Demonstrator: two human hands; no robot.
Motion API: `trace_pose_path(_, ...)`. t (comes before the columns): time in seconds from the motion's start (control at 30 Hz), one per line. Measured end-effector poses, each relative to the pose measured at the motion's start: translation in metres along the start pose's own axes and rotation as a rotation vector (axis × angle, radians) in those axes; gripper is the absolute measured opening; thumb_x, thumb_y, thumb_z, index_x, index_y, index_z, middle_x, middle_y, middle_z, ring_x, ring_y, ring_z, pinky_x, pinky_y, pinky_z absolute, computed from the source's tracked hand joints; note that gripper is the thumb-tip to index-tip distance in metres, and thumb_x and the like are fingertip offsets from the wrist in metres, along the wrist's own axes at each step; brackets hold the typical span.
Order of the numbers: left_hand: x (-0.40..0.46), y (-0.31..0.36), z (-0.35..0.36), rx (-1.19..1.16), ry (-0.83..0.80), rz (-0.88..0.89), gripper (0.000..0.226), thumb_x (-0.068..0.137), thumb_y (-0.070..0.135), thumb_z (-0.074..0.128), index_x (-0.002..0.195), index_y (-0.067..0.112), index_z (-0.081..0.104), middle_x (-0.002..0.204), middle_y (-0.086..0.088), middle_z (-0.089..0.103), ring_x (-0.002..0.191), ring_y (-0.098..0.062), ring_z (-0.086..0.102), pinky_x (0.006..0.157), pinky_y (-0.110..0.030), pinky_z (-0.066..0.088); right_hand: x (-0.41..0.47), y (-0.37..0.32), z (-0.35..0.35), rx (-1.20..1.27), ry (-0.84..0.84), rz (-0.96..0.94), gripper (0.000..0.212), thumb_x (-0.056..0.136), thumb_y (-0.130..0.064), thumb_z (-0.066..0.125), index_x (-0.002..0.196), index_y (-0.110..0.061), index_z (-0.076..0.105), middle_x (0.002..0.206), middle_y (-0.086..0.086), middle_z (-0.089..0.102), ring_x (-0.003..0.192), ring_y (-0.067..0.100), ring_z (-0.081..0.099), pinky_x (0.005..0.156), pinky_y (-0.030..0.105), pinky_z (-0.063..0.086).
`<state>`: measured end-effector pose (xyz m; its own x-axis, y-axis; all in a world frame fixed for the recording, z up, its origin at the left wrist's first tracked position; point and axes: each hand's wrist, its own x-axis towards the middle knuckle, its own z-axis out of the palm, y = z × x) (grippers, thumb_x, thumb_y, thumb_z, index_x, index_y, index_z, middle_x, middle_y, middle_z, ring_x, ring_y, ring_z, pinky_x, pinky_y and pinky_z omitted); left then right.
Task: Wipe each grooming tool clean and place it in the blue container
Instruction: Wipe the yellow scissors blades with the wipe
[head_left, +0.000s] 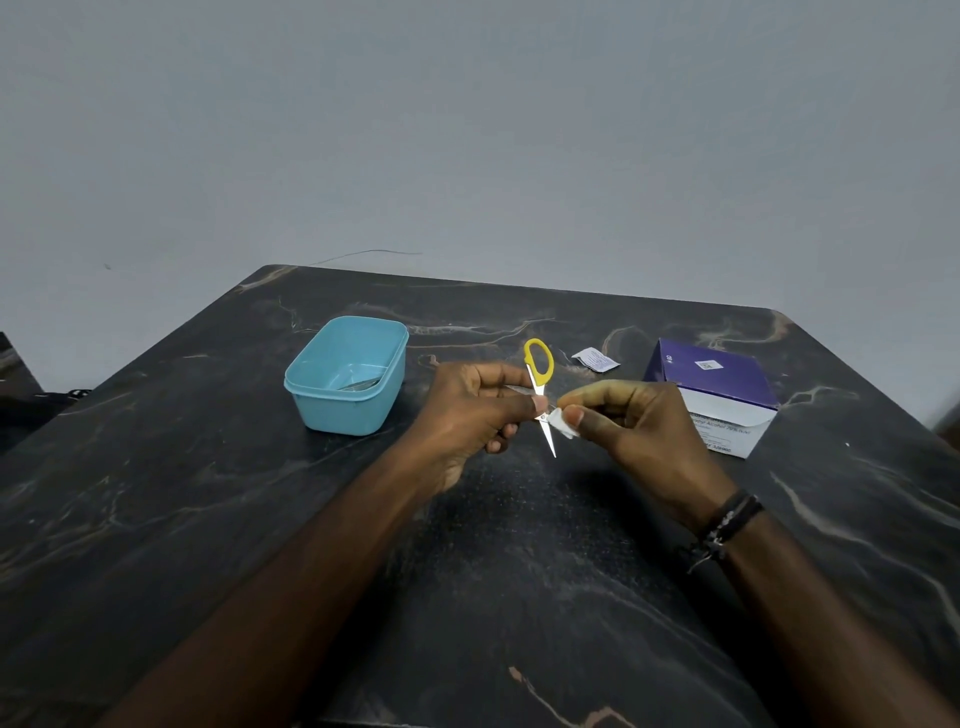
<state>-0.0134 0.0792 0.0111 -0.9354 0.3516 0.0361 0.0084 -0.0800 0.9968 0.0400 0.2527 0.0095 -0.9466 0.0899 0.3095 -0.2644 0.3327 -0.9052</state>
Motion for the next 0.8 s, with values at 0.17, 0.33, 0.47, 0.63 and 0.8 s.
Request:
trace_pose_path(0.17,0.0002,-0.0006,0.0008,-0.015,-0.002,-0.001,0.017,0.079,-0.001,0.075,0.095,0.001,0.070,0.064,-0.004,0.068,0.044,-0.009,0.045,0.037,-0.018,0.032,0.0017,-0.0022,-0.0047,0.016,0.093,-0.017,0.016,0.085,-0.002,0.070,0.082,-0.016,0.074,0.078,-0.001,0.074,0.068,0.006,0.063,0.064,0.017,0.050)
trace_pose_path(0.33,0.0010,-0.0007,0.0006,-0.012,-0.003,-0.006,0.017,0.077,0.000,0.076,0.093,0.004,0.070,0.064,-0.005,0.068,0.045,-0.009,0.045,0.038,-0.019,0.033,0.0007,-0.0011,-0.0022,-0.014,0.055,-0.019,0.010,0.085,0.001,0.069,0.087,-0.007,0.074,0.080,0.002,0.073,0.067,0.001,0.063,0.065,0.014,0.049)
trace_pose_path(0.47,0.0013,-0.0007,-0.0002,-0.015,0.000,-0.011,0.019,0.077,0.000,0.077,0.094,0.004,0.070,0.069,-0.008,0.070,0.045,-0.009,0.046,0.038,-0.019,0.034,0.0008,0.0005,-0.0019,-0.022,0.033,-0.021,0.012,0.084,0.001,0.069,0.085,-0.010,0.074,0.080,0.002,0.074,0.067,0.001,0.063,0.065,0.015,0.049)
trace_pose_path(0.63,0.0017,-0.0014,-0.0005,-0.004,0.003,-0.004,0.021,0.077,0.000,0.076,0.097,0.001,0.070,0.068,-0.007,0.070,0.045,-0.009,0.046,0.038,-0.019,0.034,-0.0004,0.0032,-0.0018,-0.020,-0.015,0.016,0.011,0.084,-0.002,0.071,0.085,-0.012,0.075,0.085,0.008,0.076,0.075,0.011,0.067,0.075,0.027,0.054)
trace_pose_path(0.8,0.0007,-0.0021,0.0006,0.008,-0.002,0.004,0.022,0.078,0.000,0.076,0.098,-0.002,0.069,0.063,-0.004,0.067,0.044,-0.008,0.046,0.038,-0.019,0.034,-0.0026,0.0017,0.0020,-0.029,-0.050,0.027,0.008,0.080,-0.003,0.075,0.086,-0.008,0.075,0.083,0.006,0.077,0.075,0.010,0.069,0.075,0.022,0.055)
